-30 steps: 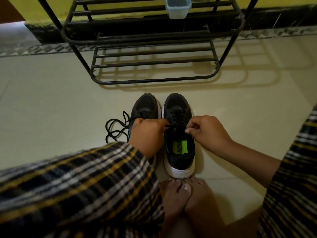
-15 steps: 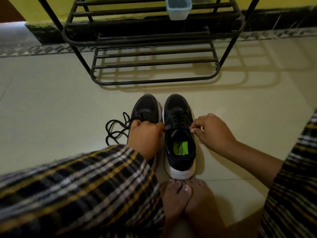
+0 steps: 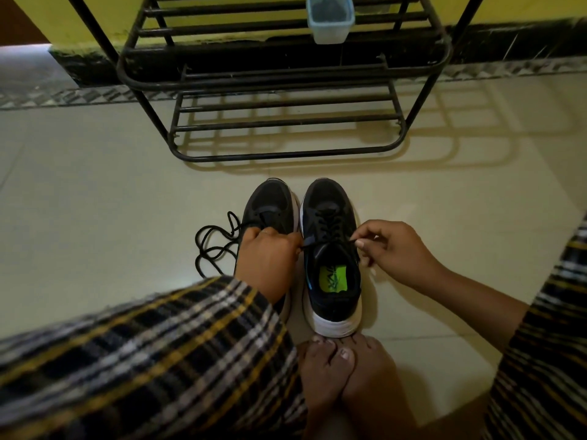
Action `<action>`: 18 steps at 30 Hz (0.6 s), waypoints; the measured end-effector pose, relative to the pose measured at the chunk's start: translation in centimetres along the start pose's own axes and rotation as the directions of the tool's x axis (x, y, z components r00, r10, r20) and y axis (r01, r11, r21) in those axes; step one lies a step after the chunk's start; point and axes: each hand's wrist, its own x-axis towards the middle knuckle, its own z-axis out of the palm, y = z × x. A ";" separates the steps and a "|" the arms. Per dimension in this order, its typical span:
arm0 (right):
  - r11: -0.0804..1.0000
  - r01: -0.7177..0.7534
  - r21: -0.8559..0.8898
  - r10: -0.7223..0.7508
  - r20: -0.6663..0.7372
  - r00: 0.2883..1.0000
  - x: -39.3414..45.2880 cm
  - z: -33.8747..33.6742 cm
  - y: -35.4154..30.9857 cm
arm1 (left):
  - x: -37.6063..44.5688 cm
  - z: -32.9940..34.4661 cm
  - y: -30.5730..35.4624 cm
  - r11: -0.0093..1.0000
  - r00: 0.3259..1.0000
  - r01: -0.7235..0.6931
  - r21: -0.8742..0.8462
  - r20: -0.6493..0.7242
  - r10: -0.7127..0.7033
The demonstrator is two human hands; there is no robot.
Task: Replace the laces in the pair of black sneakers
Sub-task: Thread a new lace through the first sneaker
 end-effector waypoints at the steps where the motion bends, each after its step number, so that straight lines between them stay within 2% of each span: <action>1: 0.999 -0.027 0.038 0.027 0.006 1.000 0.0 0.0 0.2 | -0.1 0.1 0.0 1.000 1.000 0.000 0.004 -0.003 0.000; 7: 0.971 0.103 -0.218 -0.097 0.035 0.995 0.1 -0.5 1.1 | -0.1 0.1 0.0 1.000 1.000 -0.012 -0.007 -0.006 0.012; 11: 0.939 0.152 -0.308 -0.147 0.038 0.988 0.3 -0.4 1.4 | -0.1 0.2 -0.1 1.000 1.000 -0.026 -0.002 -0.010 0.026; 15: 0.941 0.093 -0.325 -0.083 0.046 0.995 0.5 -0.1 2.0 | -0.2 0.4 -0.2 0.999 0.999 -0.033 -0.006 -0.018 0.033; 18: 0.973 -0.055 -0.225 0.073 0.069 0.995 0.6 -0.2 2.0 | -0.2 0.3 0.1 1.000 1.000 -0.023 -0.001 -0.010 0.023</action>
